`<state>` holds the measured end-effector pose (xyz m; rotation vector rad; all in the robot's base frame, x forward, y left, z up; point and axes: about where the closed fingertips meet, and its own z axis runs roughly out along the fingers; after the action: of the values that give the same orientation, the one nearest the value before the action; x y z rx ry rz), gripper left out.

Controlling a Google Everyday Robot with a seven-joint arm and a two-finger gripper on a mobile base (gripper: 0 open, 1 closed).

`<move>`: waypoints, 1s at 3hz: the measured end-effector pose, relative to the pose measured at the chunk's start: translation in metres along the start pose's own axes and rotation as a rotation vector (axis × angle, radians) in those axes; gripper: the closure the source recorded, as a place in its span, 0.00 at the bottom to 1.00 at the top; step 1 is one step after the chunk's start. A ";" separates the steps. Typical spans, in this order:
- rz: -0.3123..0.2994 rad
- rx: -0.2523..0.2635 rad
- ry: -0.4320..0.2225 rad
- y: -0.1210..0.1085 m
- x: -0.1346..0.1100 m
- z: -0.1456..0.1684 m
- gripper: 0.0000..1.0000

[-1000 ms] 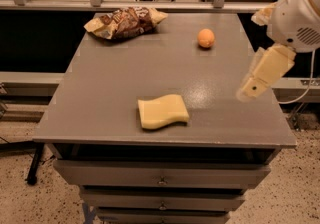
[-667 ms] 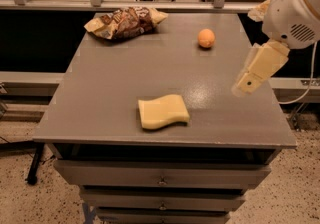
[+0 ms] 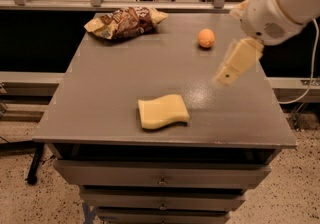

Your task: Move brown chip bag near sponge

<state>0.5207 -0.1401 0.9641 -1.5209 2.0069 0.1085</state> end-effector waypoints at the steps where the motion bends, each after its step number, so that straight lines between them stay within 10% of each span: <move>1: -0.020 0.011 -0.092 -0.039 -0.039 0.055 0.00; 3: -0.034 0.077 -0.224 -0.126 -0.108 0.144 0.00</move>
Offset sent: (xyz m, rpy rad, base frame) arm 0.2417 0.1375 -0.0311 0.2253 -0.1878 0.0743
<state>0.7098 -0.0315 0.9388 -1.4269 1.7882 0.1783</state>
